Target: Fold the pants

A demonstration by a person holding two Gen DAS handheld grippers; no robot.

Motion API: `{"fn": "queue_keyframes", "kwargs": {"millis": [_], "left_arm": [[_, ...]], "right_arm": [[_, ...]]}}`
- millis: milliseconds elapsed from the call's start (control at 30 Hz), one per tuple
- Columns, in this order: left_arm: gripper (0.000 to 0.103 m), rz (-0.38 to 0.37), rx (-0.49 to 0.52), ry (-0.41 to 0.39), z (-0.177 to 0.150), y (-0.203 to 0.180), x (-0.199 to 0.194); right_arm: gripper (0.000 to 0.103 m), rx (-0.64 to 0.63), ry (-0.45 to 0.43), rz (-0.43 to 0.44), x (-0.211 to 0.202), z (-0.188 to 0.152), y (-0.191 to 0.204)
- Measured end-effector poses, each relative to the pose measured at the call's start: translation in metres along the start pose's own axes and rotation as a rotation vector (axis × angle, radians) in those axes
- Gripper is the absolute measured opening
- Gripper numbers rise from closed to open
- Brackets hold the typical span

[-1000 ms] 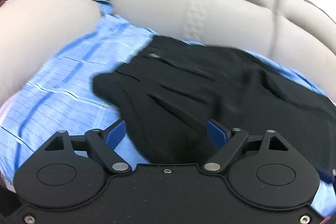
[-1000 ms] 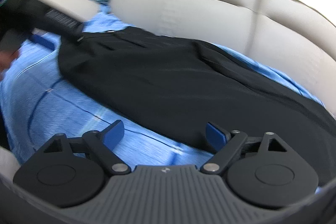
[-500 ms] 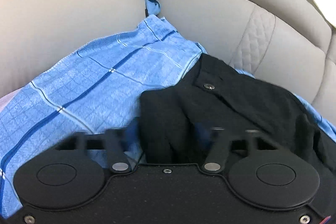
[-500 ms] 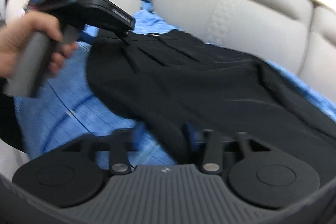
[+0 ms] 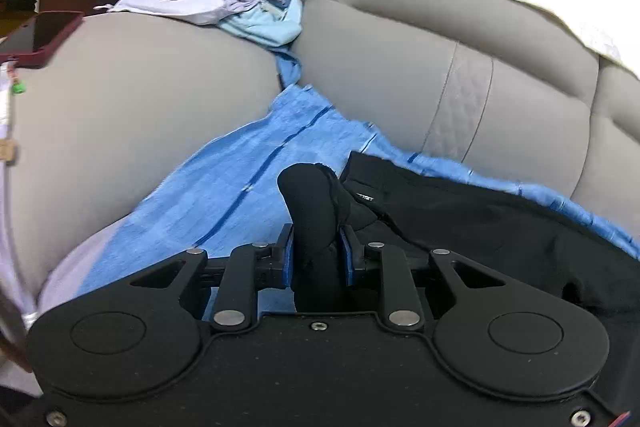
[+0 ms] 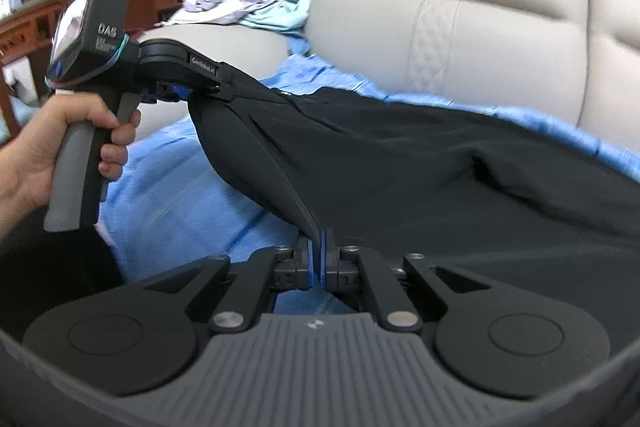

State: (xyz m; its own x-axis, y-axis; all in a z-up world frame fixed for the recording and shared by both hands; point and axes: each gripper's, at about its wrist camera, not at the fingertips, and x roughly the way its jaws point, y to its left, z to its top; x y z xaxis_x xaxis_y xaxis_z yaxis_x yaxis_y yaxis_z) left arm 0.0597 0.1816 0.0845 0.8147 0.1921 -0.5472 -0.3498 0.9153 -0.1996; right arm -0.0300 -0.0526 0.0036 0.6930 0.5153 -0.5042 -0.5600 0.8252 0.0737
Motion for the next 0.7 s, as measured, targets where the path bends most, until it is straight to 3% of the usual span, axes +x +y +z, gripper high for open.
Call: {"fn": "queue_keyframes", "kwargs": {"millis": [100, 200, 267, 300, 333, 367, 433, 500, 700], "left_arm": [[0.033, 0.056, 0.070, 0.081, -0.016, 0.003, 0.007], [0.048, 0.127, 0.053, 0.158, -0.024, 0.007, 0.013], [0.062, 0.142, 0.036, 0.111, -0.022, 0.010, 0.004], [0.072, 0.138, 0.033, 0.069, -0.018, 0.010, -0.003], [0.079, 0.135, 0.035, 0.028, -0.014, 0.008, -0.009], [0.081, 0.131, 0.045, -0.009, -0.010, 0.006, -0.015], [0.081, 0.109, 0.074, -0.064, 0.001, -0.002, -0.022], [0.075, 0.054, 0.103, -0.080, 0.013, -0.014, -0.020], [0.018, -0.184, 0.114, 0.006, 0.027, -0.051, 0.026]], "right_arm": [[0.006, -0.013, 0.050, 0.031, 0.006, -0.014, 0.008], [0.013, 0.001, 0.119, 0.033, 0.017, -0.027, 0.009], [0.027, 0.028, 0.144, 0.067, 0.017, -0.030, 0.004], [0.047, 0.035, 0.137, 0.080, 0.015, -0.030, 0.002], [0.053, 0.034, 0.131, 0.104, 0.011, -0.027, 0.001], [0.063, 0.035, 0.115, 0.119, 0.005, -0.025, -0.001], [0.068, 0.043, 0.078, 0.107, -0.007, -0.019, -0.008], [0.072, 0.071, 0.047, 0.070, -0.011, -0.006, -0.022], [0.072, 0.268, 0.016, -0.078, 0.012, 0.023, -0.092]]}}
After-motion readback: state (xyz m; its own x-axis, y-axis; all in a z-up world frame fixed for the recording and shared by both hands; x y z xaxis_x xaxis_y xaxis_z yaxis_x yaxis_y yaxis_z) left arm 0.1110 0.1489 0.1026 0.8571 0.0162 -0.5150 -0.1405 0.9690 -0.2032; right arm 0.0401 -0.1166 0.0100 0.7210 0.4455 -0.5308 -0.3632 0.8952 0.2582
